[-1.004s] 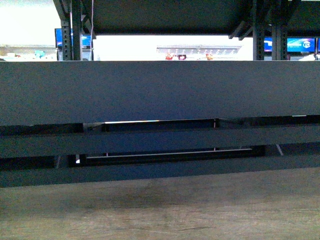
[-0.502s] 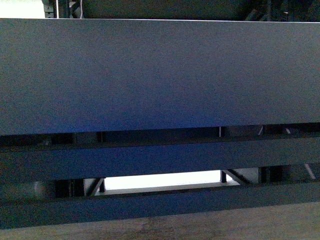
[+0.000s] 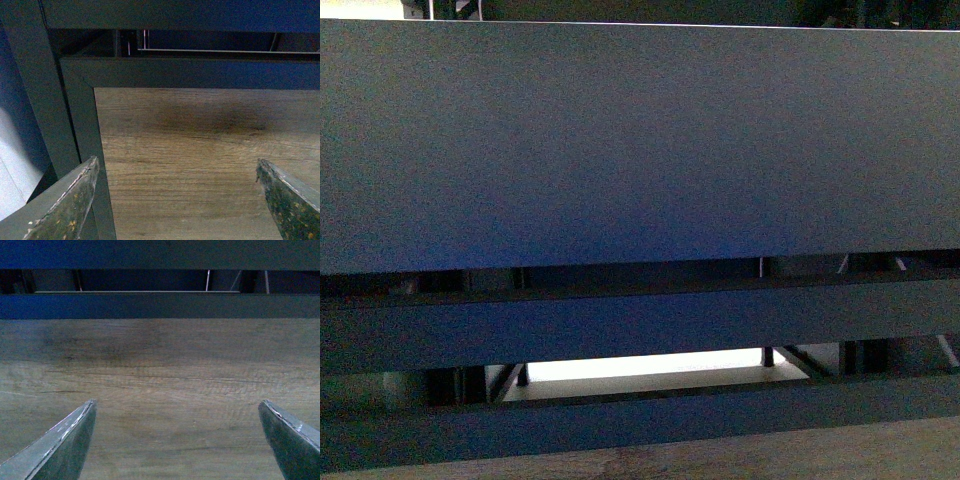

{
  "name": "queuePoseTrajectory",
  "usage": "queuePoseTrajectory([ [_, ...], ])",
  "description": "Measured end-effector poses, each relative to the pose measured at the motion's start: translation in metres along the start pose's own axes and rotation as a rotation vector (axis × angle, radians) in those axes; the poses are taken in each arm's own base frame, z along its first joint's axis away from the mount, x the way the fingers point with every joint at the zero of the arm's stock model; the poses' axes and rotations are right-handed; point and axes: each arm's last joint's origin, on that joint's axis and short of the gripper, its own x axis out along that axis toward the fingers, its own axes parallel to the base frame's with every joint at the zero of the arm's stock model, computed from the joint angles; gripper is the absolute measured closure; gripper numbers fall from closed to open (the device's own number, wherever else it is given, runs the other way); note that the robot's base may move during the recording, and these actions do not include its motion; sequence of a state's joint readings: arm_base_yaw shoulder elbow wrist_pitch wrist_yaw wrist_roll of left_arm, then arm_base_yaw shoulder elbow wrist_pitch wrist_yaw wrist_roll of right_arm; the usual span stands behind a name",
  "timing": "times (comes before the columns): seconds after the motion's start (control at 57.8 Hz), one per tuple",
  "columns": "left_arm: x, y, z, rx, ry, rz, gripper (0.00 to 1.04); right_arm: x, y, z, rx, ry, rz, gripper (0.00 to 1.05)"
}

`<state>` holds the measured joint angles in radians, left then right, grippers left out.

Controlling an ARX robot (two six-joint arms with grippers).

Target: Pick lemon from shelf

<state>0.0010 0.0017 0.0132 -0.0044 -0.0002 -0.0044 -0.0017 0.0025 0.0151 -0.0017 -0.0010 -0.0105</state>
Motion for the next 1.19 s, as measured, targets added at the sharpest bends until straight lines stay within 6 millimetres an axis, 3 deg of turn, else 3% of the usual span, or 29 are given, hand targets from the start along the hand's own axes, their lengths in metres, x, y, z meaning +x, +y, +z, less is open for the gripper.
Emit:
queuePoseTrajectory([
  [1.194, 0.0000, 0.0000, 0.0000, 0.000, 0.000, 0.000, 0.08, 0.0000, 0.0000, 0.0000, 0.000, 0.000, 0.000, 0.07],
])
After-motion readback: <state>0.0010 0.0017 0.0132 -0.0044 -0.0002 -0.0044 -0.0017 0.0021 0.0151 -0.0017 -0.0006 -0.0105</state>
